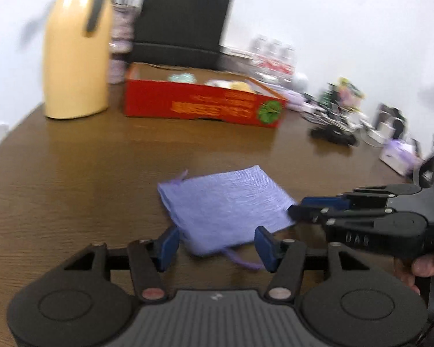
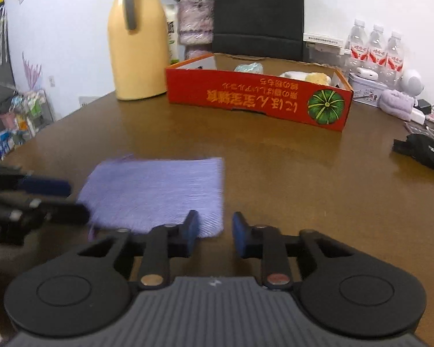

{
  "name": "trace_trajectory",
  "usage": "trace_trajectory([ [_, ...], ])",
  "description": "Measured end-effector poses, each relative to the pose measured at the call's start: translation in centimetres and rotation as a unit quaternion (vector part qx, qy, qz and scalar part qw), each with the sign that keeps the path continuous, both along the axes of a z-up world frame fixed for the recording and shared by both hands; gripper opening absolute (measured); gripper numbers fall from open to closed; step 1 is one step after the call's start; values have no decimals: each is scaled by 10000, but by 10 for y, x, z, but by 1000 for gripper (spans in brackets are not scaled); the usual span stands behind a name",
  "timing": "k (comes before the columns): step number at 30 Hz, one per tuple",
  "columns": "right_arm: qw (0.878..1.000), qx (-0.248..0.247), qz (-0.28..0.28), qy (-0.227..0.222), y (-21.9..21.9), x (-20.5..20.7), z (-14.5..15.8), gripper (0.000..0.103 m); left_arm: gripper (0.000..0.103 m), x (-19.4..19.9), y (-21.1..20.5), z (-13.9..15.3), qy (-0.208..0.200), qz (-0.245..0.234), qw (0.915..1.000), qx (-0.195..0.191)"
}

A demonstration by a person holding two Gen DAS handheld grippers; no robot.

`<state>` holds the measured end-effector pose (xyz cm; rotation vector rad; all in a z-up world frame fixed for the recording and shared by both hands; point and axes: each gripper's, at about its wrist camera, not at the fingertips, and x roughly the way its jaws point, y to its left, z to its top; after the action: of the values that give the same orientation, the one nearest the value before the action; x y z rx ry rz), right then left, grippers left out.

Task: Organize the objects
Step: 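Grasp the purple cloth bag with the left tool while the right tool grasps it too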

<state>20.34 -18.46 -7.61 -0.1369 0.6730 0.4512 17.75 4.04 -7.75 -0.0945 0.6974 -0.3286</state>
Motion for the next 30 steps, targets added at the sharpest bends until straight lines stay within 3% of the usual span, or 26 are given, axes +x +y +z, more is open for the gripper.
trace_trajectory([
  [2,9999,-124,50,15,-1,-13,7,27,59,-2,-9,0,-47,-294,9994,182],
  [4,9998,11,-136,-175,-11,-18,14,46,62,-6,-17,1,-123,-432,9984,342],
  [5,9993,79,-305,-224,-16,-15,15,61,63,-5,-16,2,-146,-419,9985,322],
  [10,9978,483,-449,-11,-21,10,6,61,71,5,-7,2,-88,379,9991,157],
  [12,9982,323,-484,-122,-10,16,1,56,66,14,-9,-3,-10,702,9972,264],
  [13,9984,166,-516,-148,-3,19,-2,54,58,17,-12,-5,-19,735,9967,344],
  [15,9989,-7,-437,-157,6,20,-6,35,47,21,-19,-7,-69,771,9959,466],
  [16,9993,16,-353,-125,7,18,-6,30,38,22,-24,-7,-68,686,9963,514],
  [18,9996,15,-248,-96,8,10,-6,21,35,18,-33,-7,-91,629,9962,602],
  [20,9998,-13,-170,-68,6,-2,-5,12,19,13,-41,-6,-76,498,9966,646],
  [24,9995,51,-301,-85,-12,-33,-5,8,13,-10,-49,-5,47,249,9994,235],
  [27,9980,360,-524,-1,-34,-55,-1,7,10,-29,-64,-3,-41,-70,9994,330],
  [30,9963,453,-696,-207,-45,-69,11,7,9,-35,-71,14,-349,-216,9987,309],
])
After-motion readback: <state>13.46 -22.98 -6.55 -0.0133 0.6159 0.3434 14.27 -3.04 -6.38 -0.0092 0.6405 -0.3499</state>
